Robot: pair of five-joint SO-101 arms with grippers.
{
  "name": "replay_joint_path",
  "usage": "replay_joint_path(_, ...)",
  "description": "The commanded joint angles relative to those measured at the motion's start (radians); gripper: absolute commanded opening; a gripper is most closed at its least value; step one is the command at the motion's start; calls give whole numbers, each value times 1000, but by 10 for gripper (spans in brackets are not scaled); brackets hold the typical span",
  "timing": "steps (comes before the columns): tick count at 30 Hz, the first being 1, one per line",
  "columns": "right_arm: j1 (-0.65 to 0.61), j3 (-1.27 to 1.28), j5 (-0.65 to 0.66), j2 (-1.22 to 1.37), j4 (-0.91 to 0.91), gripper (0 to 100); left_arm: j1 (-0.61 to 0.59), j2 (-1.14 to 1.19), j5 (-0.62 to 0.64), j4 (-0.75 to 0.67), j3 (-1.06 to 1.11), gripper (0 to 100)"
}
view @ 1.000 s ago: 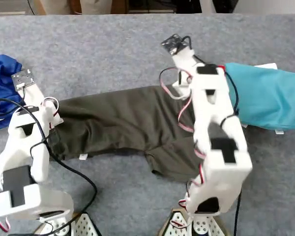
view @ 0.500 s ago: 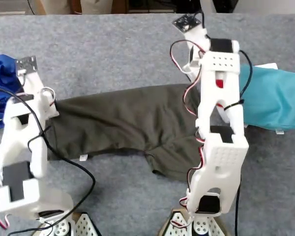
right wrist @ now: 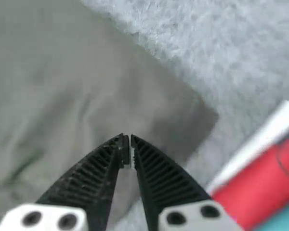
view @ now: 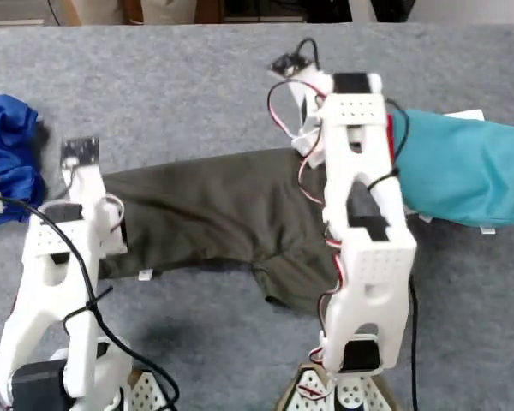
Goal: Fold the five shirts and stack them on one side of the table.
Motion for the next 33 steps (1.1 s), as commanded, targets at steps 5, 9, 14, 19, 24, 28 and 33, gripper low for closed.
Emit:
replay_joint_path(5,88,-48,9,156,-133,16,-75,213,26,-37,-48,19)
replay_joint_path(9,116,-130,9,202,-130,16,-89,348,25,41,-170,19)
replay_joint_path(14,113,-263,14,205,3,16,-138,387,-75,60,-218,19)
replay_joint_path(19,93,-441,15,208,124,16,-206,269,-184,144,-287,19)
replay_joint_path(24,50,-645,37,203,296,16,-206,153,-224,285,-344,19)
replay_joint_path(28,65,-613,77,90,292,19,-207,58,-226,334,-338,19)
replay_joint_path(33,65,-176,224,-269,288,19,-215,-74,-227,284,-206,19)
